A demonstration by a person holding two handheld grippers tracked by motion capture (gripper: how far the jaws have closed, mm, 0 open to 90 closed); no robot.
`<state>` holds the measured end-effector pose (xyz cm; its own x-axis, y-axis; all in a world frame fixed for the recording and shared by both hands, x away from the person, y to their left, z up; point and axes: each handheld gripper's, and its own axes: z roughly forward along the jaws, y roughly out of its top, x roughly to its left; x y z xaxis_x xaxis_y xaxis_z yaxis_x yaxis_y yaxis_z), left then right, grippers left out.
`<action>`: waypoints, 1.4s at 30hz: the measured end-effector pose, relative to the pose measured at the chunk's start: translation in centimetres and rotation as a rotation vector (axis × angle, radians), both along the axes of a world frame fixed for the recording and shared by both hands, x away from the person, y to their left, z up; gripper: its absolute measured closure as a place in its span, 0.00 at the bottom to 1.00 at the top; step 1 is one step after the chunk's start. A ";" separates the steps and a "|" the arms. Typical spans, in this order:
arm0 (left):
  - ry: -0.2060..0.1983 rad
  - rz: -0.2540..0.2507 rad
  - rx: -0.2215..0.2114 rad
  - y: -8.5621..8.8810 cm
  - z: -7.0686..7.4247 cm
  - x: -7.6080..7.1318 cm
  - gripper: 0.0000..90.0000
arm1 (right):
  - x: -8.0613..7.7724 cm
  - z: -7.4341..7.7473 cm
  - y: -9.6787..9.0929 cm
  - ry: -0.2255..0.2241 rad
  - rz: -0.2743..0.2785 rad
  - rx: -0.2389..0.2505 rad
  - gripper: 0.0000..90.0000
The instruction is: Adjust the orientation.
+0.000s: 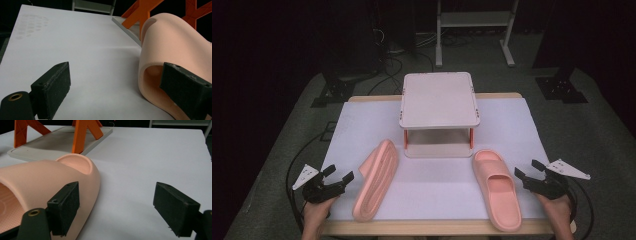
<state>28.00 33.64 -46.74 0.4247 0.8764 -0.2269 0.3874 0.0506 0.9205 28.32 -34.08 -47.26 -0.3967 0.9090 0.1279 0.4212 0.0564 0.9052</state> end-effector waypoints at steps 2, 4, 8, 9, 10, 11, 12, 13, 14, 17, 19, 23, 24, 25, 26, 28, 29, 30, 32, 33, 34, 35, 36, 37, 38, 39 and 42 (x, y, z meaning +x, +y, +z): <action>0.001 0.000 0.002 0.1 0.0 0.0 0.10 | 0.0 0.0 0.0 0.002 0.002 0.003 0.23; -0.001 -0.003 0.005 0.2 0.0 0.0 0.10 | 0.0 0.0 0.0 0.004 0.002 0.004 0.22; 0.001 -0.002 -0.004 0.2 -0.1 -0.1 0.10 | -0.1 0.0 0.0 0.000 0.003 0.002 0.22; -0.001 -0.005 -0.002 0.2 -0.1 -0.2 0.10 | -0.1 0.0 0.0 -0.001 0.004 0.001 0.22; -0.001 -0.008 0.000 0.2 -0.1 -0.2 0.10 | -0.1 0.0 0.1 -0.001 0.006 -0.003 0.22; 0.004 -0.015 0.005 0.1 -0.2 -0.2 0.10 | -0.1 0.0 0.1 0.000 0.006 -0.004 0.22; 0.006 -0.017 0.006 0.1 -0.1 -0.2 0.10 | -0.2 0.1 0.2 -0.004 0.006 -0.006 0.22; 0.006 -0.017 0.006 0.1 -0.1 -0.2 0.10 | -0.2 0.1 0.2 -0.004 0.006 -0.006 0.22; 0.002 -0.024 0.008 0.0 -0.2 -0.2 0.10 | -0.2 0.1 0.3 -0.007 0.008 -0.010 0.22; 0.005 -0.031 0.006 -0.2 -0.3 -0.2 0.10 | -0.2 0.1 0.3 -0.011 0.007 -0.009 0.22; 0.008 -0.035 0.010 -0.3 -0.3 -0.2 0.10 | -0.2 0.1 0.3 -0.013 0.009 -0.011 0.22; 0.015 -0.045 0.028 -0.5 -0.3 -0.2 0.10 | -0.2 0.1 0.3 -0.013 0.010 -0.010 0.22; 0.014 -0.047 0.034 -0.6 -0.3 -0.2 0.10 | -0.2 0.1 0.3 -0.014 0.011 -0.012 0.22; 0.016 -0.048 0.037 -0.6 -0.3 -0.2 0.10 | -0.2 0.1 0.3 -0.015 0.012 -0.012 0.22; 0.022 -0.051 0.044 -0.7 -0.3 -0.2 0.10 | -0.2 0.1 0.3 -0.015 0.012 -0.011 0.21; 0.026 -0.056 0.057 -0.8 -0.3 -0.1 0.10 | -0.2 0.1 0.3 -0.015 0.014 -0.011 0.21; 0.032 -0.057 0.060 -0.9 -0.3 0.0 0.10 | -0.2 0.1 0.4 -0.015 0.014 -0.012 0.21; 0.033 -0.060 0.060 -1.0 -0.3 0.0 0.10 | -0.2 0.1 0.4 -0.014 0.014 -0.011 0.21; 0.043 -0.063 0.080 -1.2 -0.3 0.1 0.10 | -0.3 0.1 0.4 -0.014 0.014 -0.011 0.21; 0.049 -0.067 0.089 -1.4 -0.3 0.2 0.10 | -0.3 0.1 0.4 -0.014 0.014 -0.010 0.21; 0.055 -0.071 0.092 -1.5 -0.3 0.3 0.10 | -0.3 0.2 0.4 -0.013 0.014 -0.009 0.21; 0.055 -0.071 0.092 -1.5 -0.3 0.3 0.10 | -0.3 0.1 0.4 -0.013 0.014 -0.009 0.21; 0.059 -0.074 0.089 -1.7 -0.3 0.4 0.10 | -0.3 0.1 0.4 -0.013 0.014 -0.009 0.21; 0.069 -0.091 0.093 -1.9 -0.3 0.5 0.10 | -0.3 0.2 0.4 -0.014 0.015 -0.010 0.21; 0.069 -0.102 0.094 -2.0 -0.4 0.6 0.15 | -0.3 0.2 0.4 -0.015 0.016 -0.010 0.21; 0.077 -0.102 0.109 -2.2 -0.3 0.7 0.15 | -0.3 0.2 0.4 -0.015 0.017 -0.009 0.21; 0.083 -0.104 0.120 -2.6 -0.3 1.0 0.16 | -0.3 0.2 0.4 -0.014 0.017 -0.007 0.21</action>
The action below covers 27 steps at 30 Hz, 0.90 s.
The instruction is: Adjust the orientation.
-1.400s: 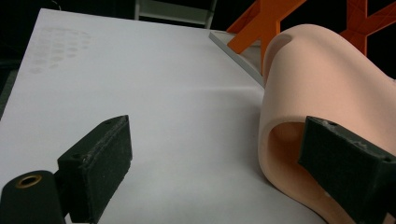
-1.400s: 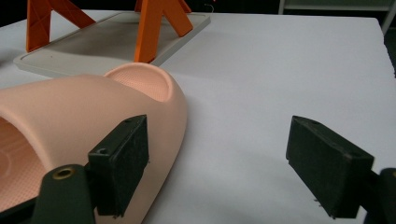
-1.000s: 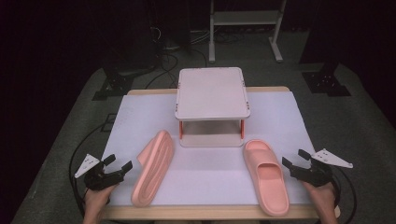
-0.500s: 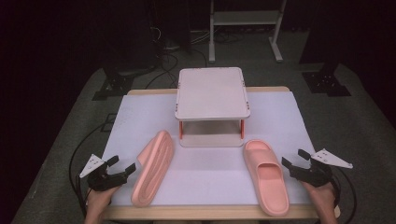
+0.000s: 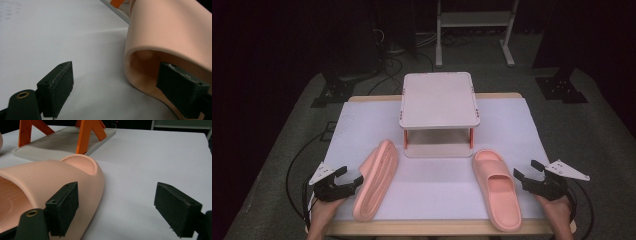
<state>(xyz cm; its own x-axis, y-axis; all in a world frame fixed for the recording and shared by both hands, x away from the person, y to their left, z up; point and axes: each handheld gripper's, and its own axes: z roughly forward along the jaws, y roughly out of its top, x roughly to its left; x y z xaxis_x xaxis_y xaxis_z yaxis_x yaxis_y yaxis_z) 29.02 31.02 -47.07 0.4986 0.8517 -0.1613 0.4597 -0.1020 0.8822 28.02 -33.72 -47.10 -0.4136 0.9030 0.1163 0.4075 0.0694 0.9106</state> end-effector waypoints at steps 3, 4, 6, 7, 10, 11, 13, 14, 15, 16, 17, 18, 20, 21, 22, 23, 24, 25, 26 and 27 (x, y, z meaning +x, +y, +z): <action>0.008 -0.007 0.017 -0.5 0.0 0.4 0.17 | 0.0 0.0 0.0 0.000 0.002 0.000 0.21; 0.013 -0.016 0.029 -0.5 0.0 0.5 0.17 | 0.0 0.0 0.0 -0.001 0.004 -0.001 0.21; 0.015 -0.026 0.045 -0.9 0.0 0.7 0.17 | 0.0 0.0 0.0 0.000 0.005 -0.001 0.21; 0.015 -0.026 0.045 -0.9 0.0 0.7 0.17 | 0.0 0.0 0.0 0.000 0.005 -0.001 0.21; 0.021 -0.035 0.045 -1.2 0.0 0.8 0.22 | 0.0 -0.1 0.0 -0.001 0.006 -0.002 0.21; 0.018 -0.039 0.049 -1.2 -0.1 1.0 0.23 | 0.0 -0.1 0.0 -0.001 0.003 -0.002 0.21; 0.024 -0.043 0.043 -1.3 -0.1 1.0 0.26 | 0.0 -0.1 0.0 -0.002 0.004 -0.001 0.21; 0.025 -0.043 0.043 -1.3 -0.1 1.1 0.26 | 0.0 -0.1 0.0 -0.001 0.005 -0.002 0.21; 0.025 -0.043 0.043 -1.3 -0.1 1.1 0.27 | 0.0 -0.1 0.0 -0.001 0.005 -0.002 0.21; 0.034 -0.054 0.034 -1.3 -0.1 1.2 0.30 | 0.0 -0.1 0.0 -0.001 0.005 -0.002 0.21; 0.034 -0.054 0.034 -1.3 -0.1 1.2 0.32 | 0.0 -0.1 0.0 -0.001 0.005 -0.002 0.21; 0.038 -0.060 0.027 -1.4 -0.1 1.3 0.32 | 0.0 -0.1 0.0 -0.001 0.006 -0.001 0.21; 0.043 -0.071 0.020 -1.5 -0.1 1.4 0.36 | 0.0 -0.1 0.1 0.000 0.005 -0.002 0.21; 0.048 -0.073 0.021 -1.6 -0.1 1.5 0.37 | 0.0 -0.1 0.1 0.000 0.006 -0.001 0.21; 0.052 -0.074 0.021 -1.6 -0.1 1.5 0.38 | 0.1 -0.1 0.1 0.000 0.007 -0.001 0.21; 0.052 -0.074 0.021 -1.6 -0.1 1.5 0.39 | 0.1 -0.1 0.1 0.000 0.007 -0.001 0.21; 0.048 -0.080 0.012 -1.7 -0.1 1.6 0.41 | 0.1 -0.1 0.1 0.000 0.008 -0.002 0.21; 0.047 -0.081 0.009 -1.8 -0.1 1.6 0.42 | 0.1 -0.1 0.1 0.001 0.008 -0.002 0.21; 0.048 -0.083 0.006 -1.8 0.0 1.6 0.43 | 0.1 -0.1 0.1 0.001 0.009 -0.002 0.21; 0.048 -0.083 0.006 -1.8 0.0 1.6 0.44 | 0.1 -0.1 0.1 0.000 0.009 -0.002 0.21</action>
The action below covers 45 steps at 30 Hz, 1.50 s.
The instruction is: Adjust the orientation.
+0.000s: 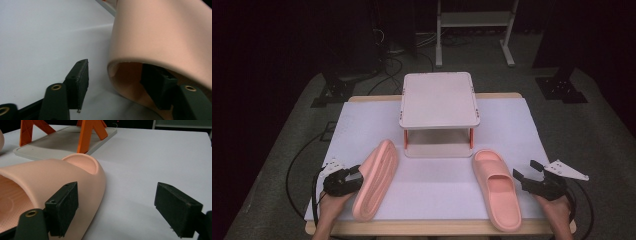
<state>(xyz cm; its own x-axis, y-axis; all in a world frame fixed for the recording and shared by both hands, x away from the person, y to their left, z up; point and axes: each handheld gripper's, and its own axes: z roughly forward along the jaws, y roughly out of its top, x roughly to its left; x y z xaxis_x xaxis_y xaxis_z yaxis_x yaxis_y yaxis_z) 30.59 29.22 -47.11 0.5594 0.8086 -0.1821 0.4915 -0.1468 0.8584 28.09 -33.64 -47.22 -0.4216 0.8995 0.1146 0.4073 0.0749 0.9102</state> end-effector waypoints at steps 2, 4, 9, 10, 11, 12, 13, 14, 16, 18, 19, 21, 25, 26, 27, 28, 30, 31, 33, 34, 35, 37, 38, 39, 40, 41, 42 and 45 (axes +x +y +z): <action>-0.006 -0.009 -0.020 -0.1 0.1 0.0 0.45 | 0.0 0.0 0.0 0.000 0.001 0.001 0.21; -0.009 -0.012 -0.018 -0.1 0.1 -0.1 0.47 | 0.0 0.0 0.0 0.000 0.002 0.001 0.21; -0.006 -0.016 -0.030 -0.3 0.2 -0.2 0.47 | 0.0 0.0 0.0 0.002 0.001 0.007 0.21; -0.005 -0.016 -0.033 -0.3 0.2 -0.2 0.47 | 0.0 0.0 0.0 0.002 0.001 0.006 0.21; -0.007 -0.018 -0.035 -0.3 0.2 -0.2 0.47 | 0.0 0.0 0.0 0.003 0.001 0.006 0.21; -0.009 -0.021 -0.039 -0.4 0.2 -0.2 0.47 | 0.0 -0.1 0.0 0.002 0.001 0.006 0.21; -0.009 -0.022 -0.037 -0.4 0.3 -0.2 0.47 | 0.0 -0.1 0.0 0.002 0.002 0.006 0.21; -0.009 -0.022 -0.037 -0.4 0.3 -0.2 0.47 | 0.0 -0.1 0.0 0.002 0.002 0.006 0.21; -0.016 -0.030 -0.040 -0.7 0.4 -0.3 0.47 | 0.0 -0.1 0.0 0.003 0.001 0.008 0.21; -0.019 -0.033 -0.043 -0.8 0.5 -0.3 0.47 | 0.0 0.0 0.0 0.003 0.001 0.007 0.21; -0.021 -0.034 -0.043 -0.9 0.5 -0.4 0.47 | 0.0 0.0 0.0 0.003 0.001 0.008 0.21; -0.024 -0.035 -0.044 -0.9 0.6 -0.4 0.47 | 0.0 0.0 0.0 0.003 0.002 0.008 0.21; -0.034 -0.042 -0.050 -1.1 0.7 -0.6 0.47 | -0.1 0.0 0.0 0.003 0.004 0.009 0.21; -0.037 -0.043 -0.048 -1.1 0.8 -0.6 0.47 | -0.1 0.0 -0.1 0.003 0.004 0.010 0.21; -0.043 -0.045 -0.052 -1.2 0.9 -0.6 0.47 | -0.1 0.0 -0.1 0.003 0.005 0.010 0.21; -0.043 -0.047 -0.051 -1.2 0.9 -0.7 0.47 | -0.1 0.0 -0.1 0.003 0.005 0.010 0.21; -0.045 -0.048 -0.053 -1.3 1.0 -0.7 0.47 | -0.1 0.0 -0.1 0.003 0.005 0.010 0.21; -0.047 -0.052 -0.058 -1.4 1.0 -0.7 0.47 | -0.1 0.0 -0.1 0.003 0.005 0.011 0.21; -0.046 -0.055 -0.054 -1.4 1.0 -0.8 0.47 | -0.1 0.0 -0.1 0.002 0.005 0.011 0.21; -0.050 -0.056 -0.056 -1.5 1.1 -0.8 0.47 | -0.1 0.0 -0.1 0.001 0.005 0.011 0.21; -0.050 -0.056 -0.058 -1.5 1.1 -0.8 0.47 | -0.2 0.0 -0.1 0.001 0.006 0.011 0.21; -0.052 -0.058 -0.063 -1.6 1.1 -0.9 0.47 | -0.2 0.0 -0.1 0.001 0.005 0.012 0.21; -0.056 -0.061 -0.067 -1.7 1.2 -0.9 0.47 | -0.2 0.0 -0.1 -0.001 0.006 0.011 0.21; -0.058 -0.064 -0.065 -1.7 1.2 -0.9 0.47 | -0.2 0.0 -0.1 -0.001 0.006 0.011 0.21; -0.060 -0.068 -0.065 -1.8 1.3 -0.9 0.47 | -0.2 0.0 -0.1 -0.001 0.006 0.011 0.21; -0.060 -0.068 -0.065 -1.8 1.3 -0.9 0.47 | -0.2 0.0 -0.1 -0.001 0.006 0.011 0.21; -0.065 -0.070 -0.072 -1.8 1.3 -1.0 0.47 | -0.2 0.0 -0.2 -0.001 0.007 0.010 0.21; -0.069 -0.075 -0.077 -1.9 1.4 -1.1 0.47 | -0.2 0.0 -0.2 0.001 0.006 0.013 0.21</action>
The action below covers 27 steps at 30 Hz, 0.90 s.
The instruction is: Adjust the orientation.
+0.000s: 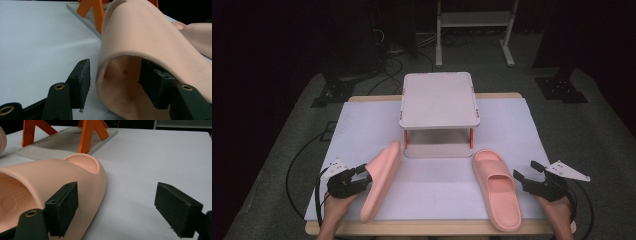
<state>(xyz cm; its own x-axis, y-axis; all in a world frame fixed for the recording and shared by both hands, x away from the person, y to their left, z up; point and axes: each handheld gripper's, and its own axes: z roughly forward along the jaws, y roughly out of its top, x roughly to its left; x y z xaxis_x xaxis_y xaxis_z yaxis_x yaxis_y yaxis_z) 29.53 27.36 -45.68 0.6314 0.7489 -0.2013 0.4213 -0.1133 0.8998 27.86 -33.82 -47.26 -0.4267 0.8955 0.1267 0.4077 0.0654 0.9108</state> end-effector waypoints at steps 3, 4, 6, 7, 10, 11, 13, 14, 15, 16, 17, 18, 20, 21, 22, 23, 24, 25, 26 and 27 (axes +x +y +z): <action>-0.005 -0.004 -0.003 -0.1 0.0 0.0 0.47 | 0.0 0.0 -0.1 -0.002 0.001 -0.001 0.21; -0.006 -0.003 -0.001 -0.2 0.1 -0.1 0.47 | 0.0 0.0 -0.1 -0.001 0.001 -0.001 0.21; -0.005 -0.007 -0.001 -0.2 0.1 -0.1 0.47 | 0.0 0.0 -0.1 -0.001 0.001 0.000 0.21; -0.008 -0.007 -0.005 -0.2 0.1 -0.1 0.47 | 0.0 0.0 -0.1 -0.001 0.000 0.000 0.21; -0.013 -0.004 -0.013 -0.2 0.2 -0.2 0.46 | -0.1 0.0 -0.1 -0.002 0.000 0.002 0.21; -0.013 -0.006 -0.017 -0.2 0.2 -0.2 0.46 | -0.1 0.0 -0.1 -0.003 0.000 0.002 0.21; -0.015 -0.003 -0.018 -0.1 0.2 -0.3 0.46 | -0.1 0.0 -0.1 -0.003 0.000 0.003 0.21; -0.014 -0.003 -0.019 -0.1 0.2 -0.3 0.46 | -0.1 0.0 -0.1 -0.003 0.000 0.003 0.21; -0.016 -0.006 -0.018 -0.2 0.2 -0.3 0.46 | -0.1 0.0 -0.1 -0.003 0.000 0.003 0.21; -0.016 -0.006 -0.017 -0.2 0.2 -0.3 0.46 | -0.1 0.0 -0.1 -0.003 0.001 0.003 0.21; -0.016 -0.006 -0.017 -0.2 0.2 -0.3 0.46 | -0.1 0.0 -0.1 -0.003 0.001 0.003 0.21; -0.014 -0.002 -0.009 -0.3 0.2 -0.2 0.46 | -0.1 0.0 -0.1 -0.003 0.001 0.003 0.21; -0.008 -0.010 0.005 -0.9 0.2 -0.1 0.46 | -0.1 0.0 -0.1 -0.002 0.001 0.003 0.21; -0.010 -0.013 0.016 -1.2 0.1 -0.1 0.46 | -0.1 0.0 -0.1 -0.001 0.001 0.002 0.21; -0.004 -0.019 0.019 -1.4 0.1 -0.1 0.46 | -0.1 0.0 -0.1 -0.001 0.003 0.002 0.21; -0.004 -0.019 0.019 -1.4 0.1 -0.1 0.45 | -0.1 0.0 -0.1 -0.001 0.003 0.002 0.21; -0.006 -0.031 0.014 -1.8 0.1 0.0 0.45 | -0.1 0.0 0.0 0.000 0.003 0.002 0.21; -0.005 -0.035 0.015 -2.0 0.1 0.0 0.45 | -0.1 0.0 -0.1 -0.005 0.003 0.003 0.21; -0.005 -0.047 0.017 -2.4 0.1 0.0 0.45 | -0.1 0.0 -0.1 -0.005 0.003 0.007 0.21; -0.005 -0.047 0.017 -2.4 0.1 0.0 0.45 | -0.1 0.0 -0.1 -0.005 0.003 0.007 0.21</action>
<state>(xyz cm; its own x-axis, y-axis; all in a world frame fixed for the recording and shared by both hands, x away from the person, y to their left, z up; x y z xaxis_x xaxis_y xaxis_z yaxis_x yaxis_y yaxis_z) 29.48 24.99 -45.59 0.6667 0.7218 -0.1858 0.4108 -0.1478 0.8997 27.73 -33.91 -47.24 -0.4296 0.8935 0.1310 0.4034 0.0601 0.9131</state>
